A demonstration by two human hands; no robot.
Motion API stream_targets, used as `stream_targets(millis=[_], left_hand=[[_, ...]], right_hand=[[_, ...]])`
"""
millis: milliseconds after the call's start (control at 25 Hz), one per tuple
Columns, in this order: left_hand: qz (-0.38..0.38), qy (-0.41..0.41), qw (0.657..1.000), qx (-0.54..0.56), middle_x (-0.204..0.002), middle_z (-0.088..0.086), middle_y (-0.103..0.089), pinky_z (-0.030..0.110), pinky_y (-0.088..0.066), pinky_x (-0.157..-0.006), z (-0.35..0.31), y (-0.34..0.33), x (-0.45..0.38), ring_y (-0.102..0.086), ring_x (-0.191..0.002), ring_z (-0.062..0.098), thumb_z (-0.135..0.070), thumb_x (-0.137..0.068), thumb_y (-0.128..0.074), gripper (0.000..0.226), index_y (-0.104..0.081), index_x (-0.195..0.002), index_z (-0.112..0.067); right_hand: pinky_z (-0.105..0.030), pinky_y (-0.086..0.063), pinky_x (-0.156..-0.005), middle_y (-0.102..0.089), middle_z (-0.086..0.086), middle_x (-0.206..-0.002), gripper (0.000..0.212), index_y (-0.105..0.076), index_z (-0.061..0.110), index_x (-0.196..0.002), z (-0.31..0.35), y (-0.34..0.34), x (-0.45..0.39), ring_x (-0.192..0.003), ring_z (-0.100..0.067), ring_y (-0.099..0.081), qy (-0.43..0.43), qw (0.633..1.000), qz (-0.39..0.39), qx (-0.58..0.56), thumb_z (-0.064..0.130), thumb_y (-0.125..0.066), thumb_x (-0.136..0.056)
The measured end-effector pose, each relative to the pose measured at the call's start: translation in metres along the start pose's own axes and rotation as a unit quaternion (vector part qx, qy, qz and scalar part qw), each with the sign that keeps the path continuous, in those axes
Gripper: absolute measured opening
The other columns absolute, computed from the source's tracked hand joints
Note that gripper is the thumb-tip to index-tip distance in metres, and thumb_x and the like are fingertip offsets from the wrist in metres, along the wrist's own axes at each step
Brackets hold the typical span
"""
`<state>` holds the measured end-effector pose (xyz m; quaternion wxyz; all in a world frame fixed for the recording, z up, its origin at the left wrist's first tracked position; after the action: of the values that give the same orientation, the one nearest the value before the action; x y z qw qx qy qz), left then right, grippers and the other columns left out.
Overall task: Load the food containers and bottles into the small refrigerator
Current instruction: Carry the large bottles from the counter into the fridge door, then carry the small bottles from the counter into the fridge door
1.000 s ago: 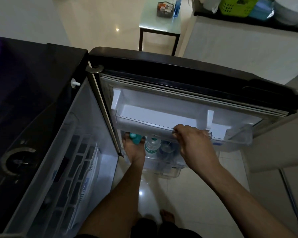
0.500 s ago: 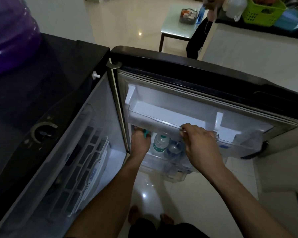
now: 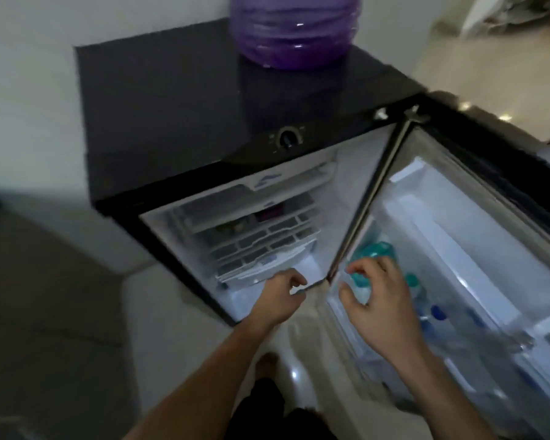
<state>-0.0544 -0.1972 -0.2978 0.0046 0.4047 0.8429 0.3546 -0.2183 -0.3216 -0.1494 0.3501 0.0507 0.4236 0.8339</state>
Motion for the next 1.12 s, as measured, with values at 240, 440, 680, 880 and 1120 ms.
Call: stream_targets(millis=[240, 440, 680, 880, 1120], left_hand=[[-0.145, 0.152, 0.976, 0.055, -0.092, -0.012, -0.069, 0.008, -0.047, -0.075, 0.072, 0.051, 0.158, -0.069, -0.086, 0.013, -0.019, -0.091, -0.074, 0.016, -0.075, -0.107, -0.024], [-0.3, 0.272, 0.909, 0.1, -0.091, -0.011, -0.069, 0.008, -0.047, -0.069, 0.123, 0.087, 0.325, -0.067, -0.081, 0.011, -0.018, -0.092, -0.072, 0.017, -0.076, -0.108, -0.022], [-0.466, 0.362, 0.786, 0.183, -0.094, -0.011, -0.075, 0.006, -0.047, -0.065, 0.16, 0.088, 0.525, -0.065, -0.072, -0.007, -0.021, -0.088, -0.07, 0.017, -0.074, -0.103, -0.027], [-0.528, 0.384, 0.734, 0.188, -0.092, -0.013, -0.07, 0.008, -0.047, -0.068, 0.19, 0.064, 0.674, -0.063, -0.072, -0.006, -0.019, -0.094, -0.074, 0.014, -0.073, -0.107, -0.023], [-0.61, 0.459, 0.635, 0.117, -0.094, -0.01, -0.062, 0.028, -0.054, -0.079, 0.22, 0.011, 0.852, -0.062, -0.082, 0.007, -0.026, -0.092, -0.075, 0.02, -0.069, -0.108, -0.035]], right_hand=[[-0.043, -0.055, -0.09, -0.059, 0.008, -0.101, 0.02, -0.064, 0.026, -0.098, 0.054, -0.105, 0.034, -0.1, -0.019, -0.062, 0.133, 0.956, 0.262, -0.02, 0.022, -0.079, -0.086], [-0.037, -0.052, -0.083, -0.055, 0.009, -0.095, 0.017, -0.062, 0.028, -0.096, 0.165, -0.174, 0.125, -0.092, -0.017, -0.061, 0.316, 0.851, 0.418, -0.037, 0.028, -0.078, -0.088], [-0.029, -0.048, -0.078, -0.057, 0.01, -0.091, 0.019, -0.065, 0.024, -0.093, 0.281, -0.21, 0.269, -0.084, -0.007, -0.057, 0.473, 0.714, 0.511, -0.076, 0.023, -0.082, -0.086], [-0.036, -0.056, -0.075, -0.056, 0.012, -0.088, 0.018, -0.063, 0.03, -0.093, 0.355, -0.23, 0.411, -0.079, -0.004, -0.058, 0.552, 0.617, 0.555, -0.079, 0.027, -0.079, -0.085], [-0.043, -0.055, -0.091, -0.058, 0.005, -0.113, 0.036, -0.052, 0.044, -0.132, 0.4, -0.237, 0.585, -0.106, -0.02, -0.063, 0.637, 0.485, 0.599, 0.039, 0.038, -0.059, -0.097]])
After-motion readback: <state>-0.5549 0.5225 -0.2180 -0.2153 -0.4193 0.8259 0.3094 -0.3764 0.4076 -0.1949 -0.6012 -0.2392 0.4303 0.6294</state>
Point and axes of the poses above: each hand's wrist, its own x-axis away from the middle knuckle, its own y-axis out of the back of the hand, z = x × y, the point moved 4 cm from there along -x, towards the middle knuckle
